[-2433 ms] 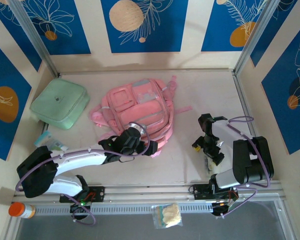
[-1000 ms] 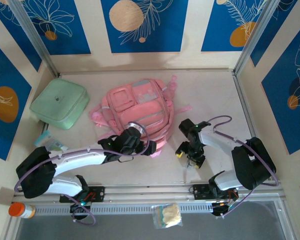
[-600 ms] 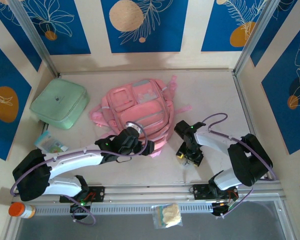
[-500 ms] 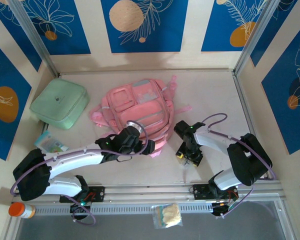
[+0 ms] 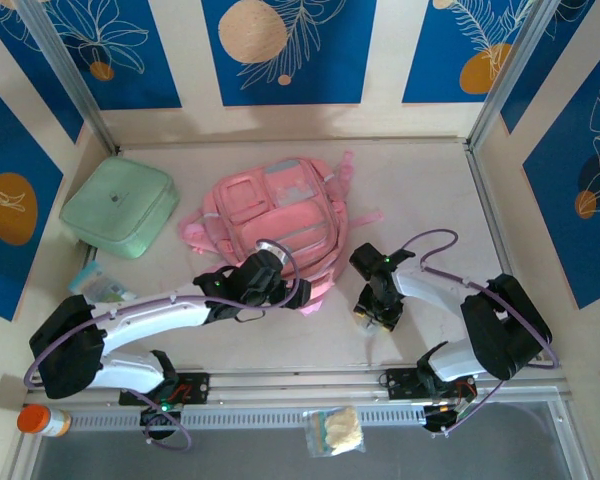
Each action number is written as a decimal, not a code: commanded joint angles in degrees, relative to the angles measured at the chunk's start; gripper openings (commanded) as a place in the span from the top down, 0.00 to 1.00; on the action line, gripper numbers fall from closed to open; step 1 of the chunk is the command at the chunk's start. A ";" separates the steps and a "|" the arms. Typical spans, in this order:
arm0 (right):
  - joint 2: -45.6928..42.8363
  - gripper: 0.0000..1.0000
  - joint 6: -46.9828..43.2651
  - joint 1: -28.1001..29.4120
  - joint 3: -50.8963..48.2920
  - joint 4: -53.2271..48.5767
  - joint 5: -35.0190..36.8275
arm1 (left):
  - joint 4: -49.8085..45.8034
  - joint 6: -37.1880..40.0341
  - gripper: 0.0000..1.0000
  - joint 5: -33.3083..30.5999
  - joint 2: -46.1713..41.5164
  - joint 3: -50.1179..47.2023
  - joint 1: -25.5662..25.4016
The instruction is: Pack books, pencil case, and school supplies into a backpack
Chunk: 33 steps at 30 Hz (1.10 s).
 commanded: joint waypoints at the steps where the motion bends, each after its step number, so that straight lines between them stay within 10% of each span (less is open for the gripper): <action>1: 0.44 0.47 -1.96 0.06 -1.68 4.51 1.66 | -2.01 1.57 0.00 -1.55 -0.35 1.97 0.16; 20: -3.19 0.58 -7.15 -0.03 -0.56 3.13 0.78 | -4.27 2.25 0.01 -2.95 -2.96 1.79 1.09; 33: -7.73 0.61 -18.14 -3.23 8.06 -3.48 -1.48 | -10.65 26.28 0.01 -3.10 -2.08 11.18 10.39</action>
